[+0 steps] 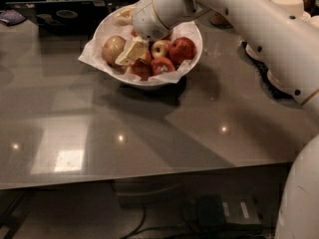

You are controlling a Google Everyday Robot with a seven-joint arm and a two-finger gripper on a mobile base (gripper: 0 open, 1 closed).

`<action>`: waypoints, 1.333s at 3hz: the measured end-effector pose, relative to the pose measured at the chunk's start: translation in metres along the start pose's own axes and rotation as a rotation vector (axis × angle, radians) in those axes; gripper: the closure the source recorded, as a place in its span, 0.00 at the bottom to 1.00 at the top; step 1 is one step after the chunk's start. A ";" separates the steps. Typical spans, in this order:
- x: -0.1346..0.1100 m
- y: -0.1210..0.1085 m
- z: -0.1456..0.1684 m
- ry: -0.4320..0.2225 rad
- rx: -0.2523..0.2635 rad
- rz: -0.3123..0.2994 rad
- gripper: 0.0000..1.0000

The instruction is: Pick apple from white bowl

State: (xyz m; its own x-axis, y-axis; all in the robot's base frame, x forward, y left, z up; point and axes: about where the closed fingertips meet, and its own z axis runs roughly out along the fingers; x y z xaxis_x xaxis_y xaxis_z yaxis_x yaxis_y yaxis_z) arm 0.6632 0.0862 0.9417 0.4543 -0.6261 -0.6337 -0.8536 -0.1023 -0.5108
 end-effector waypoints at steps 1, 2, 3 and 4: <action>0.003 0.001 0.013 -0.003 -0.027 0.005 0.33; 0.006 0.002 0.022 -0.004 -0.047 0.013 0.33; 0.010 0.004 0.030 -0.001 -0.062 0.022 0.33; 0.014 0.004 0.032 0.001 -0.064 0.029 0.33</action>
Offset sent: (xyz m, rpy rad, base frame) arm 0.0111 0.0137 -0.0236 -0.0203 0.0547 0.0257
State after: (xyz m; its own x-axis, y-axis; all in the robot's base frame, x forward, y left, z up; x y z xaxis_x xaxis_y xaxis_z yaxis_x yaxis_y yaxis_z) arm 0.6744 0.1020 0.9122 0.4292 -0.6304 -0.6468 -0.8808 -0.1338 -0.4541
